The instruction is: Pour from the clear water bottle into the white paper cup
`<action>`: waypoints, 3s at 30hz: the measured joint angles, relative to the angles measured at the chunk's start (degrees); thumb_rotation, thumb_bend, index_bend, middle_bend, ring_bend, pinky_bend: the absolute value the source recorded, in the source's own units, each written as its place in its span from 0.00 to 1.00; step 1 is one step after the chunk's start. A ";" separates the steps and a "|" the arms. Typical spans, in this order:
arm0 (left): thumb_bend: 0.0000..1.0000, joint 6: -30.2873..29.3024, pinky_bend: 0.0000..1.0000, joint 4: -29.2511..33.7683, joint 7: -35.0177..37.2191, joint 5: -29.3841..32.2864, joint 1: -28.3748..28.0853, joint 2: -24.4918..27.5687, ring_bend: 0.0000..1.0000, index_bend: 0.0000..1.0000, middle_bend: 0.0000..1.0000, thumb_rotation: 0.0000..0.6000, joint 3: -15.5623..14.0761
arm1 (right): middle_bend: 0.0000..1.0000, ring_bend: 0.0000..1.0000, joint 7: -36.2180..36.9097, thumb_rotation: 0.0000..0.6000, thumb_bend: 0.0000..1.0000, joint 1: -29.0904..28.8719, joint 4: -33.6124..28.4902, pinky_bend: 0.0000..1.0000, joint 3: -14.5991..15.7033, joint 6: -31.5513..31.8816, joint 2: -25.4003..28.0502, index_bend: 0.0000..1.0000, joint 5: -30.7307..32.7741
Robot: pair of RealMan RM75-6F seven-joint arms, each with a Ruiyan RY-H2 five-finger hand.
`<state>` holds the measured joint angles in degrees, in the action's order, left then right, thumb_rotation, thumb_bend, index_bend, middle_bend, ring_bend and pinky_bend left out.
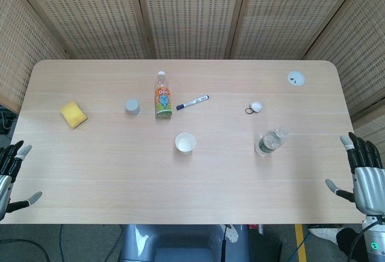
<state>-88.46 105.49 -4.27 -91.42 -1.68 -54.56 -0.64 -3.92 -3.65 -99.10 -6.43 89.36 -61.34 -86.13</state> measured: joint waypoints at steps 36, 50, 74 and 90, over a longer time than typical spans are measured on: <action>0.05 3.54 0.00 0.06 -5.23 2.96 -1.62 -2.24 0.00 0.00 0.00 1.00 0.74 | 0.00 0.00 40.61 1.00 0.00 -12.47 19.37 0.00 1.38 -30.75 -2.68 0.00 3.89; 0.05 5.01 0.00 -0.06 -4.36 5.18 -2.28 -1.78 0.00 0.00 0.00 1.00 1.24 | 0.00 0.00 42.30 1.00 0.00 -21.45 26.75 0.00 -2.05 -43.98 -12.11 0.00 11.13; 0.05 8.04 0.00 -1.08 -3.31 9.33 -3.98 -1.83 0.00 0.00 0.00 1.00 2.51 | 0.00 0.00 46.22 1.00 0.00 -26.65 30.78 0.00 -6.66 -46.87 -21.98 0.00 14.42; 0.05 10.01 0.00 -2.17 -3.78 12.15 -5.28 -2.69 0.00 0.00 0.00 1.00 3.31 | 0.40 0.22 48.97 1.00 0.01 -28.90 38.24 0.17 -9.74 -49.16 -29.47 0.38 18.97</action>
<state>-78.44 103.32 -8.05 -79.27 -6.96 -57.24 2.67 45.06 -32.55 -60.86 -16.17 40.21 -90.81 -67.17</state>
